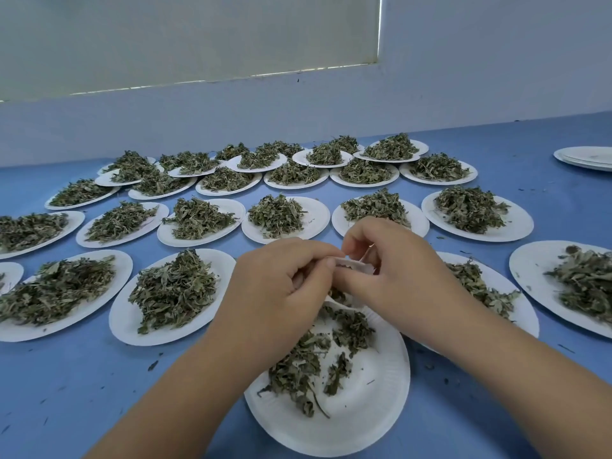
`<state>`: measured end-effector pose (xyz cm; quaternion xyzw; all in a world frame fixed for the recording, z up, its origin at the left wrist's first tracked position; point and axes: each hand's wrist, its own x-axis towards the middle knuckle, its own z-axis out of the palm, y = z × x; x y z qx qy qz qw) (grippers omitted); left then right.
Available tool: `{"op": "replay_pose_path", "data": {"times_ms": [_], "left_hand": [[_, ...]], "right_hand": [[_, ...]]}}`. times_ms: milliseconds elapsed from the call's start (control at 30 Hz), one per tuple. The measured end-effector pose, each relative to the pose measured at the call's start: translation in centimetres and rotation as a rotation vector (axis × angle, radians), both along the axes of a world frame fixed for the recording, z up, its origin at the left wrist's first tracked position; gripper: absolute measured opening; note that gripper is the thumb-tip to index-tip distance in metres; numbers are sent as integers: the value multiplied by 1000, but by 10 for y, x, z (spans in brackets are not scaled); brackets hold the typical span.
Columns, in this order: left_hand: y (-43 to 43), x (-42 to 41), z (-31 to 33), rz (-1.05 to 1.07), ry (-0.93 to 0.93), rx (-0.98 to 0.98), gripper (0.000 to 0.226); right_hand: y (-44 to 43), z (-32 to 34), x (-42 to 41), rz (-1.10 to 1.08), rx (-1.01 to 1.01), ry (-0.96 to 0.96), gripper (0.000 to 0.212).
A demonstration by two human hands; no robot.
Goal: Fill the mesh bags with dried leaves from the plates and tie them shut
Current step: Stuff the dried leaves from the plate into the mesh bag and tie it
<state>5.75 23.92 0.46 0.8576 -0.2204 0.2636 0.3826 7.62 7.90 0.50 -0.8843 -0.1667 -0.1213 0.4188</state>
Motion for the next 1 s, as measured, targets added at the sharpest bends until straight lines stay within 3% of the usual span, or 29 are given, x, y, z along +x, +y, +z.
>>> {"op": "replay_pose_path", "data": {"times_ms": [133,300,467,567,767,1000], "left_hand": [[12,6,-1,50,45,-96,18],[19,10,4,115,17,-137,20],[19,10,4,126,-22,-146,19],[15,11,3,138,-37,-117,17],[14,11,1,126,-20,-125,16],[13,12,-1,116,29,-146,19]], "right_hand": [[-18,10,-3,-19,9,41,32],[-27,11,-9,204,-494,207,88],[-13,0,-14,408,-678,193,105],[-7,1,-13,392,-749,176,102],[-6,2,-13,383,-794,213,64],[-5,3,-15,344,-795,208,45]]}}
